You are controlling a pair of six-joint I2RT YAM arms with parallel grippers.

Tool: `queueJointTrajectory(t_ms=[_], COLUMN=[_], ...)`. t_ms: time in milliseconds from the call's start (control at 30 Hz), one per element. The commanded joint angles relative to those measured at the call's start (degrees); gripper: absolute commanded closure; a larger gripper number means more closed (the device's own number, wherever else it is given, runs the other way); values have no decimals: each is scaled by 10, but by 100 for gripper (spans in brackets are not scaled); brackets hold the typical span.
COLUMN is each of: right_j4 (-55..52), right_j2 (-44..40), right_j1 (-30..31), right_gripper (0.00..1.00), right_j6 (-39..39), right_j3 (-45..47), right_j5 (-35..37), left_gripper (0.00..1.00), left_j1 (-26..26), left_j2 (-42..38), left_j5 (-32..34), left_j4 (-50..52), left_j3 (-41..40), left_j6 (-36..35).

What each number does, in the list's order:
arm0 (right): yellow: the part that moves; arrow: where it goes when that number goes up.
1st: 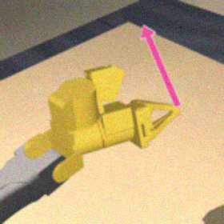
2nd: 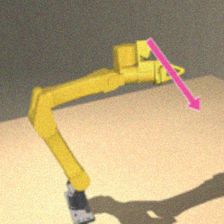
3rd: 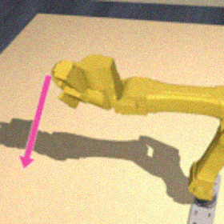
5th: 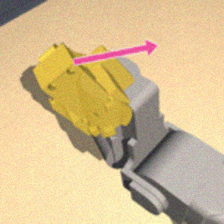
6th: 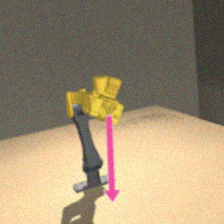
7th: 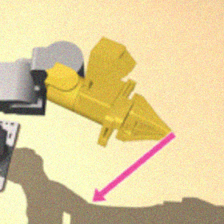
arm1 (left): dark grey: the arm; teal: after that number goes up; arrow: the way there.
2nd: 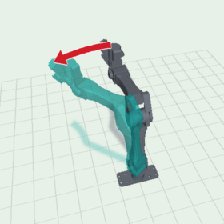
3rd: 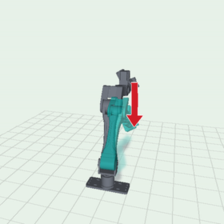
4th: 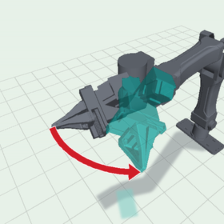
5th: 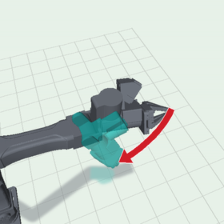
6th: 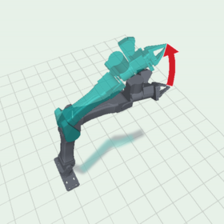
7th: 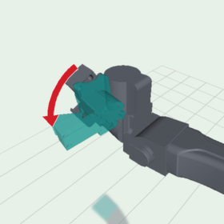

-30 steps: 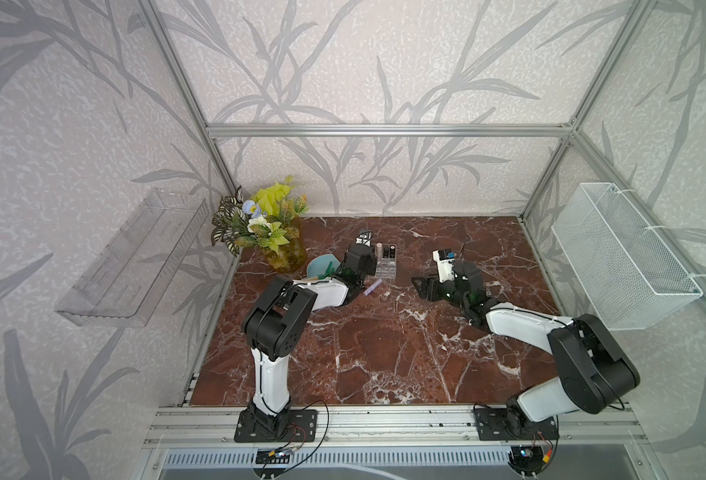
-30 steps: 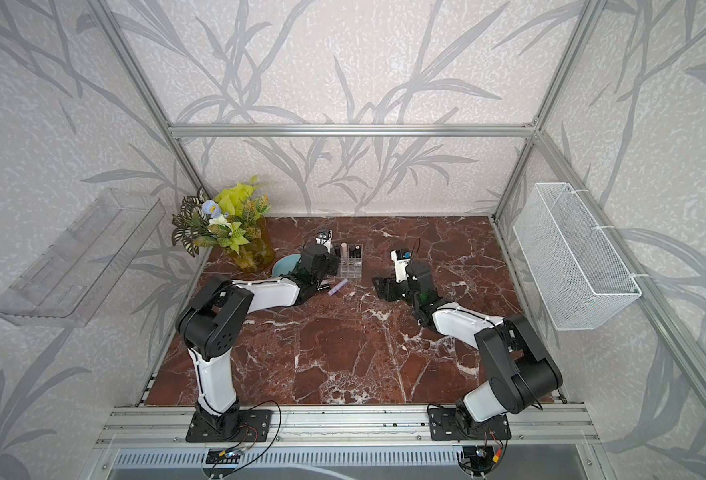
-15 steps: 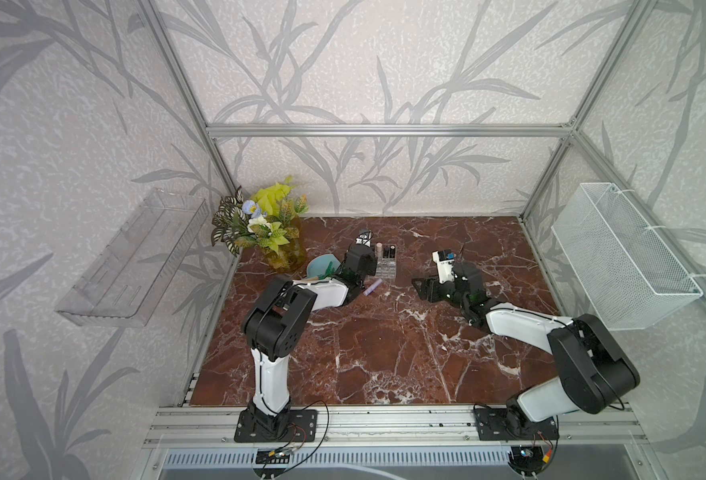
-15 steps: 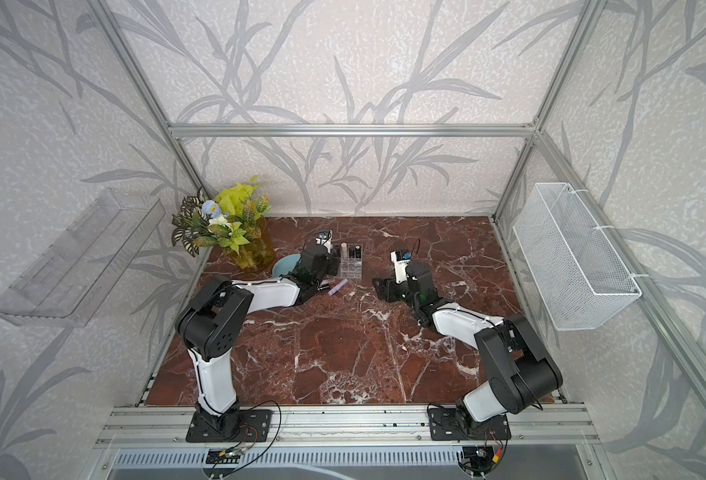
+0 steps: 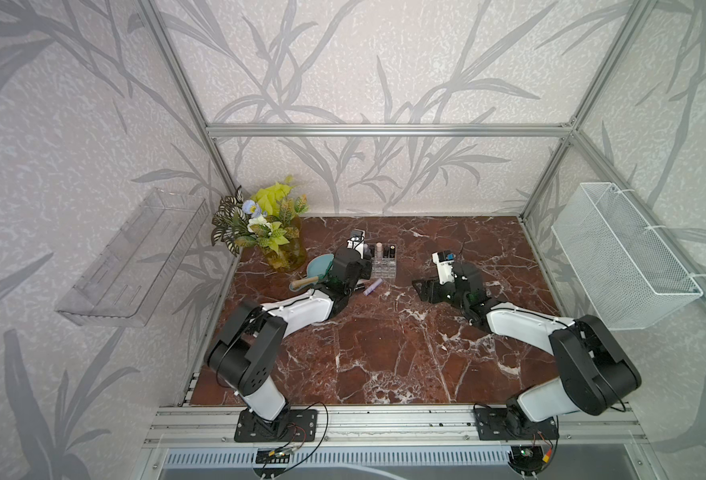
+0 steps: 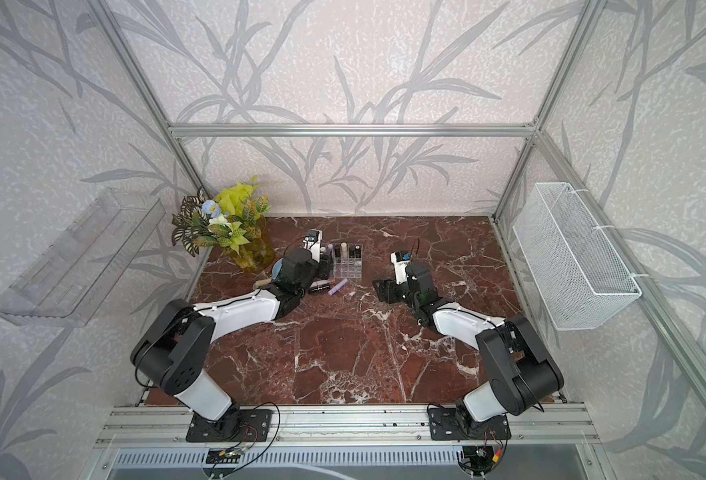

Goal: Arrange the lipsticks in the organizer
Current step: Place the lipstick in the storage box, then pick up the lipstick at the center of the board.

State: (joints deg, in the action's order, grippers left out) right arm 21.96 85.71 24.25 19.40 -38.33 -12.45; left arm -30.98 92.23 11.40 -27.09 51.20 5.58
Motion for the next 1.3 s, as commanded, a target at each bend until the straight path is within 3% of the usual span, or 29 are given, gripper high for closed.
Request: queueJointTrajectory(t_ms=[0, 167, 567, 800, 1000, 1267], right_j4=[-20, -27, -52, -106, -177, -271], right_j2=[-23, -30, -28, 3, 65, 176], right_j1=[-3, -3, -3, 21, 79, 143], right_gripper=[25, 25, 25, 25, 9, 5], right_j6=[-7, -3, 5, 7, 37, 88], right_j3=[-6, -7, -17, -64, -141, -268], right_j5=[6, 6, -9, -32, 48, 163], left_gripper=[54, 54, 54, 54, 54, 55], left_j1=[-3, -5, -15, -11, -4, 22], left_j2=[-30, -30, 3, -50, -137, -217], left_j5=[-51, -95, -149, -69, 19, 61], left_j4=[86, 206, 276, 232, 145, 63], left_j3=[10, 38, 69, 34, -50, -139], left_j6=[-9, -11, -38, 2, 34, 48])
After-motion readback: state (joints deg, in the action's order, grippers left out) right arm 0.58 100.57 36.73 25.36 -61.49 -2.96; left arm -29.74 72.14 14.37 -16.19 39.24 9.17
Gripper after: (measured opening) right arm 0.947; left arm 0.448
